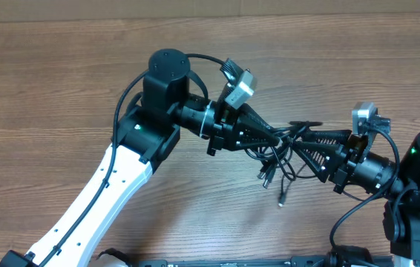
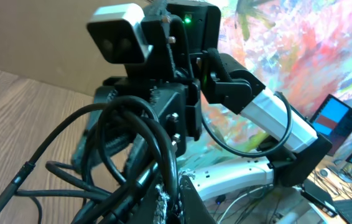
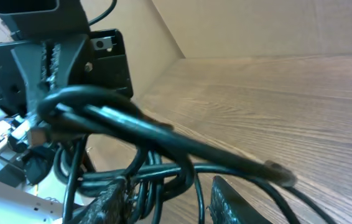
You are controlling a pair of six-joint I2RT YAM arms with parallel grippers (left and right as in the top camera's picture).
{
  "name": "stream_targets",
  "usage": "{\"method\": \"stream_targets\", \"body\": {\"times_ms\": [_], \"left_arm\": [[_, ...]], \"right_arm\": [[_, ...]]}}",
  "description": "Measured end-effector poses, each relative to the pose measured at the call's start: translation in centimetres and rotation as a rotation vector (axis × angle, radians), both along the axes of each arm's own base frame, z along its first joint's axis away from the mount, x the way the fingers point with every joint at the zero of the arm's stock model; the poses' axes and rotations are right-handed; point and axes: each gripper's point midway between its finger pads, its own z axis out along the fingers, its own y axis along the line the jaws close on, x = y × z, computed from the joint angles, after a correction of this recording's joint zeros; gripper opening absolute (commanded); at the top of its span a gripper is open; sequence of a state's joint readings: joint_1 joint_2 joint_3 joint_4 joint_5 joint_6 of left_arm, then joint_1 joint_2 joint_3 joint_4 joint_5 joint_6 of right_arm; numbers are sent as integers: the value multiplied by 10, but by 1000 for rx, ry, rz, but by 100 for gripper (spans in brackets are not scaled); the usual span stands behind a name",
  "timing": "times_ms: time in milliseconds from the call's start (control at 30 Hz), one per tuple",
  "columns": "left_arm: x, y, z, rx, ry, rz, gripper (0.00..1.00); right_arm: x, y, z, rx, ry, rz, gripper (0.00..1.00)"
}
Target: Untangle cables
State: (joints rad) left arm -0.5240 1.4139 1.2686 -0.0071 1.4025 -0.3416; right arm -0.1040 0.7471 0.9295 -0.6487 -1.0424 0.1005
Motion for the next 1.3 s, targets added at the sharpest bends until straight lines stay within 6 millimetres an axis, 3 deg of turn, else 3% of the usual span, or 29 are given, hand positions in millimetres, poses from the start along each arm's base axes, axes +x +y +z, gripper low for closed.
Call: {"method": "stream_targets", "body": {"times_ms": [467, 633, 733, 1033, 1133, 1233, 1300], "left_arm": [[-7, -2, 1, -5, -3, -33, 4], [-22, -10, 5, -27, -38, -83, 4], [-26, -10, 6, -32, -42, -100, 4], [-22, -7, 7, -23, -17, -94, 4], [-18, -4, 7, -17, -5, -80, 4], [-15, -3, 7, -16, -3, -71, 4], [-14, -2, 7, -16, -2, -67, 4]], "right_arm": [[2, 1, 8, -25, -90, 19, 38], [-9, 9, 20, -1, -150, 107, 31], [-13, 11, 21, 3, -162, 136, 20], [-16, 12, 21, 7, -168, 159, 20], [-17, 13, 21, 6, -173, 164, 22], [-19, 13, 22, 7, -179, 174, 42], [-19, 14, 22, 5, -187, 179, 43]]}}
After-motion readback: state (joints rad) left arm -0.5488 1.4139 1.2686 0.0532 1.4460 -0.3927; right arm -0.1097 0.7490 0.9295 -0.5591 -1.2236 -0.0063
